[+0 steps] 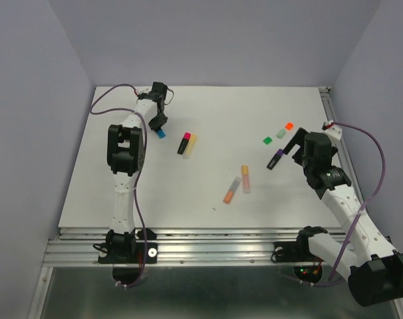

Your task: Open the pen caps

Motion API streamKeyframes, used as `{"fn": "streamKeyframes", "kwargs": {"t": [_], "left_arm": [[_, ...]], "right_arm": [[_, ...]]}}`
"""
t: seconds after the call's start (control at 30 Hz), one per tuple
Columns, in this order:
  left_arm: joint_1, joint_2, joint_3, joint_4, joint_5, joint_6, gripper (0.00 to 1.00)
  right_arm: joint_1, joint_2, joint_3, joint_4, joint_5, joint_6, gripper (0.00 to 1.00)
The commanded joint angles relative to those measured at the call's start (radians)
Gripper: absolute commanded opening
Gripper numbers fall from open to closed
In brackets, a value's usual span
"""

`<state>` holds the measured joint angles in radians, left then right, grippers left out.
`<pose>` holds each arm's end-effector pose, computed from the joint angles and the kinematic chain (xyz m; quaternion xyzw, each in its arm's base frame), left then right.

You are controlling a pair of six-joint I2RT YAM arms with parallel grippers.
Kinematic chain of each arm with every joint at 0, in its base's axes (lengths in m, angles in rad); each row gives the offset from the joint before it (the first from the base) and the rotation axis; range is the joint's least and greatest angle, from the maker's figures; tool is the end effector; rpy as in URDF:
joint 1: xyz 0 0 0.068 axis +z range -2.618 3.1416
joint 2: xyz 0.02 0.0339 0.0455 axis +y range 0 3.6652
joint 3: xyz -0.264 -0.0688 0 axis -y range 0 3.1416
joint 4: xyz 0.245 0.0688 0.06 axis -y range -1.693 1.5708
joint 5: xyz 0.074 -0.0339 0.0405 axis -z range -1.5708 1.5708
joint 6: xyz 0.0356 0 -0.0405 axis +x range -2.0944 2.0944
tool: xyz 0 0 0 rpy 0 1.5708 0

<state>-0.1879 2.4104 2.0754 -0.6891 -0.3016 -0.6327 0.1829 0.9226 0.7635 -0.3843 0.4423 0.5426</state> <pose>0.5165 -0.0874 0.1737 -0.2495 0.9196 0.0262 0.3024 0.2023 0.0219 0.2895 0.2581 0.8167 -0.0085 0.5160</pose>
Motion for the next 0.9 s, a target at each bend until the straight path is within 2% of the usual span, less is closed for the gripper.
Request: {"fn": "streamKeyframes", "kwargs": {"t": [0.0, 0.03, 0.07, 0.2, 0.23, 0.3, 0.37, 0.43, 0.5, 0.53, 0.57, 0.67, 0.77, 0.87], "left_arm": [[0.005, -0.049, -0.125, 0.008, -0.001, 0.013, 0.24], [0.005, -0.071, -0.145, 0.026, 0.015, 0.019, 0.18], [0.005, -0.080, -0.175, 0.031, 0.016, 0.021, 0.00], [0.005, -0.163, -0.244, 0.059, 0.028, 0.034, 0.00], [0.005, -0.230, -0.273, 0.098, 0.035, 0.037, 0.00], [0.007, -0.318, -0.392, 0.158, 0.056, 0.039, 0.00], [0.002, -0.474, -0.540, 0.268, 0.102, 0.034, 0.00], [-0.015, -0.623, -0.669, 0.345, 0.136, 0.030, 0.00], [-0.034, -0.715, -0.747, 0.379, 0.140, 0.002, 0.00], [-0.050, -0.756, -0.783, 0.396, 0.144, -0.007, 0.00], [-0.089, -0.836, -0.851, 0.433, 0.142, -0.021, 0.00], [-0.207, -0.965, -0.938, 0.461, 0.084, -0.082, 0.00], [-0.278, -1.069, -1.009, 0.464, 0.026, -0.179, 0.00], [-0.379, -1.165, -1.069, 0.476, -0.020, -0.310, 0.00]], "right_arm": [[-0.007, -0.016, -0.013, 0.032, 0.023, 0.000, 1.00], [-0.005, -0.016, -0.013, 0.035, 0.013, -0.003, 1.00], [-0.005, -0.018, -0.016, 0.041, -0.022, -0.016, 1.00], [-0.006, -0.025, -0.032, 0.084, -0.155, -0.062, 1.00], [-0.005, -0.025, -0.033, 0.091, -0.181, -0.069, 1.00], [-0.005, -0.022, -0.024, 0.090, -0.282, -0.090, 1.00], [-0.005, -0.018, -0.018, 0.113, -0.379, -0.089, 1.00], [0.006, -0.004, -0.027, 0.175, -0.630, -0.060, 1.00], [0.048, 0.013, -0.033, 0.217, -0.715, -0.044, 1.00], [0.090, 0.025, -0.027, 0.228, -0.711, -0.041, 1.00], [0.216, 0.047, -0.021, 0.238, -0.630, -0.049, 1.00], [0.436, 0.117, 0.014, 0.281, -0.530, -0.046, 1.00], [0.512, 0.172, 0.025, 0.376, -0.617, -0.001, 1.00], [0.593, 0.206, 0.025, 0.478, -0.579, 0.019, 1.00]]}}
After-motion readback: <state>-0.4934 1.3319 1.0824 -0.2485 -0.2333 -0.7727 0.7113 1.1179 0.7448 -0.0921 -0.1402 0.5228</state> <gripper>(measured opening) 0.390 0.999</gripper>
